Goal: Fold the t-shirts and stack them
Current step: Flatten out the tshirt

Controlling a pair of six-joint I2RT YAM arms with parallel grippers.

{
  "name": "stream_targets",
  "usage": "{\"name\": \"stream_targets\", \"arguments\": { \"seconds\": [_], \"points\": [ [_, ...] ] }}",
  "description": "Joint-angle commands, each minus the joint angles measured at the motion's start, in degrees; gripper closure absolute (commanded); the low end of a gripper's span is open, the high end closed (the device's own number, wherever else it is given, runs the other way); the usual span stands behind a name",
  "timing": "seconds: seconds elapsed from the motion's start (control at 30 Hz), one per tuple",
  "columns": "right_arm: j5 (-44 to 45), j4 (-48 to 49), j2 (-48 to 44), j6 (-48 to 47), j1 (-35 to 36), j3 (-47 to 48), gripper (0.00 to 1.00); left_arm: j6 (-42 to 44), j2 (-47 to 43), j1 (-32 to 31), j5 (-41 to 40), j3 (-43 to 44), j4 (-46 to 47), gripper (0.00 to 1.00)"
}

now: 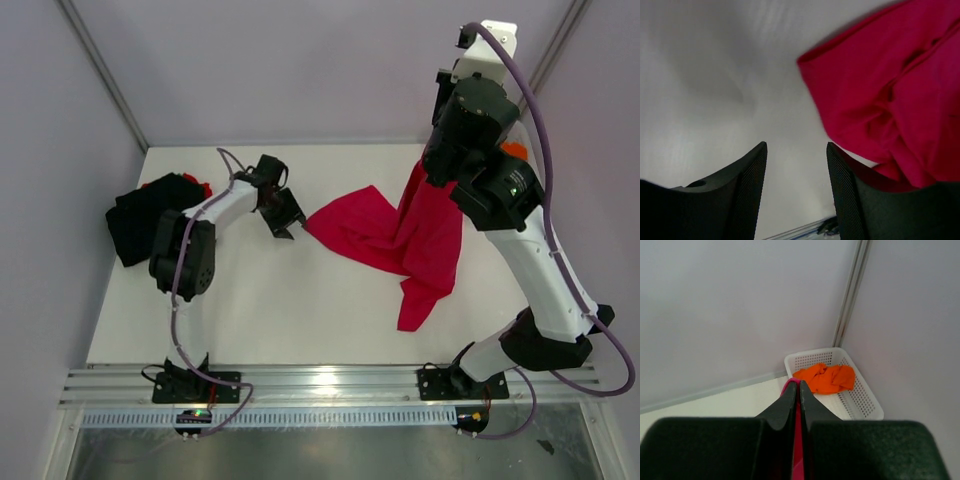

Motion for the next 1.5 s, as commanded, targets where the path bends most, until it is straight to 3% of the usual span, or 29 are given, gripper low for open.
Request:
{"name": "stream_targets", "arguments": {
  "seconds": [0.0,0.1,0.23,0.53,0.8,0.87,1.1,1.47],
  "points": [
    [-1.1,-3.2,-0.5,4.1,0.0,0.2,0.94,-12.8,-0.3,-1.8,15.7,-1.8,19.4,0.47],
    [-2.1,-6.1,-0.2,7.1,0.0,-0.1,0.94,-15.4,1.6,-5.1,13.8,2.0,20.1,0.47],
    [-3.3,-9.2,0.1,10.5,0.0,-0.4,0.94,-13.4,7.1,-9.8,11.3,11.8,13.9,0.47],
    [-4.8,-12.9,0.1,14.4,0.0,-0.5,0.94,-16.6,14.0,-17.6,11.0,10.3,18.3,0.48],
    [-4.4,-13.3,-1.9,15.6,0.0,-3.7,0.94,-13.2,12.6,-17.5,7.8,11.3,14.4,0.48],
    [-4.3,-13.8,-2.7,15.9,0.0,-4.4,0.94,-10.3,9.9,-15.5,3.9,16.1,10.1,0.48],
    [-4.5,-13.9,-3.6,16.3,0.0,-6.2,0.94,-7.3,7.9,-13.1,1.9,21.2,5.7,0.47],
    [-4.6,-13.7,-4.3,16.1,0.0,-7.0,0.95,-7.9,10.4,-13.0,3.3,18.4,5.2,0.48]
  ]
}}
